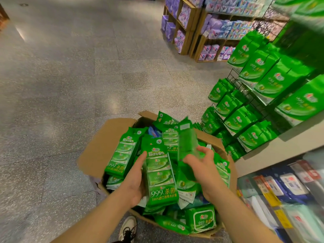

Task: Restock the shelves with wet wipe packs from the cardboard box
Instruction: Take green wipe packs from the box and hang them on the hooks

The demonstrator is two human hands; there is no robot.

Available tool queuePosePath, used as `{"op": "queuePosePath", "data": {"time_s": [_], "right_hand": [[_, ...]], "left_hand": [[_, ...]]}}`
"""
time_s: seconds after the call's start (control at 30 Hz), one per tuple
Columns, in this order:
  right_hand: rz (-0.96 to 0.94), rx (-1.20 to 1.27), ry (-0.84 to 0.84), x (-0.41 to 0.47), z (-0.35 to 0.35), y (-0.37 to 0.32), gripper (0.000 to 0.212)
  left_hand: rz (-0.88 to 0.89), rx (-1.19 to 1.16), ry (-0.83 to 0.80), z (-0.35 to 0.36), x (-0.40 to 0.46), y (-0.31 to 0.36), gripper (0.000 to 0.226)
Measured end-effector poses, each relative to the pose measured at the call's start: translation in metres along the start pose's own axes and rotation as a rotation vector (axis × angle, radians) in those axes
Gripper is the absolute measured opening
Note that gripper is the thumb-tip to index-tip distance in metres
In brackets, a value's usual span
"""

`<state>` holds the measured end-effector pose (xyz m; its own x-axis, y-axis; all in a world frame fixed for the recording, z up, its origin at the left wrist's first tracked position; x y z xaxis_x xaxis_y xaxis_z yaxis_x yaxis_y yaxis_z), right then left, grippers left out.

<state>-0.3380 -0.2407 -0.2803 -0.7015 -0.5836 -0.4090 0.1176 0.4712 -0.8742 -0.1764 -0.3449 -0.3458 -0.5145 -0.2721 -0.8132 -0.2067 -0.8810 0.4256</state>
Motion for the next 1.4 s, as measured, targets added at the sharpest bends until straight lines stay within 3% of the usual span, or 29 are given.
{"op": "queuePosePath", "data": {"time_s": [0.17,0.4,0.53,0.6,0.67,0.73,0.8,0.87,0.97,1.17,1.3,1.4], "right_hand": [[-0.368,-0.602,-0.169,-0.034,0.03,-0.026,0.08],[-0.543,-0.908,-0.235,-0.045,0.063,-0.017,0.093],[-0.583,-1.081,-0.277,-0.041,0.075,-0.02,0.101],[-0.554,-1.006,-0.353,-0.035,0.078,-0.022,0.1],[-0.459,-0.775,-0.36,-0.019,0.08,-0.023,0.085],[-0.329,-0.53,-0.213,0.006,0.078,-0.025,0.063],[-0.21,-0.482,-0.021,0.038,0.069,-0.02,0.053],[-0.145,-0.578,0.106,0.069,0.06,-0.011,0.067],[-0.042,-0.724,0.204,0.104,0.055,0.003,0.106],[0.131,-0.676,0.083,0.139,0.071,0.021,0.157],[0.147,-0.752,0.03,0.151,0.083,0.032,0.159],[0.154,-0.783,0.022,0.153,0.082,0.033,0.137]], "left_hand": [[0.026,-0.077,-0.075,0.013,-0.005,0.013,0.071],[0.078,-0.22,-0.128,0.008,-0.012,0.019,0.061],[0.085,-0.226,-0.064,-0.014,-0.008,0.02,0.071],[0.09,-0.197,-0.044,-0.026,-0.009,0.022,0.073],[0.102,-0.2,-0.038,-0.037,-0.014,0.024,0.059],[0.108,-0.214,-0.034,-0.044,-0.02,0.026,0.048],[0.098,-0.242,-0.021,-0.053,-0.021,0.026,0.041],[0.095,-0.273,0.006,-0.065,-0.022,0.025,0.038],[0.098,-0.305,0.036,-0.083,-0.025,0.024,0.05],[0.141,-0.398,0.031,-0.103,-0.029,0.028,0.051],[0.163,-0.437,0.016,-0.109,-0.029,0.033,0.055],[0.172,-0.454,0.02,-0.113,-0.027,0.036,0.055]]}}
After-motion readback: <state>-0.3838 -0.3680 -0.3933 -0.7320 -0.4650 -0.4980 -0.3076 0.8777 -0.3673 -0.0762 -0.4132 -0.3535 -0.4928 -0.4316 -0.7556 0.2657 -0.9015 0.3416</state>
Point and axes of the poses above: each hand's wrist, its own x-axis towards the middle knuckle, its own z-axis out of the palm, y = z × x, the point moved 3 cm from there along x, towards the middle knuckle, and after that the axes turned 8 degrees about -z, right-handed, at the moved point
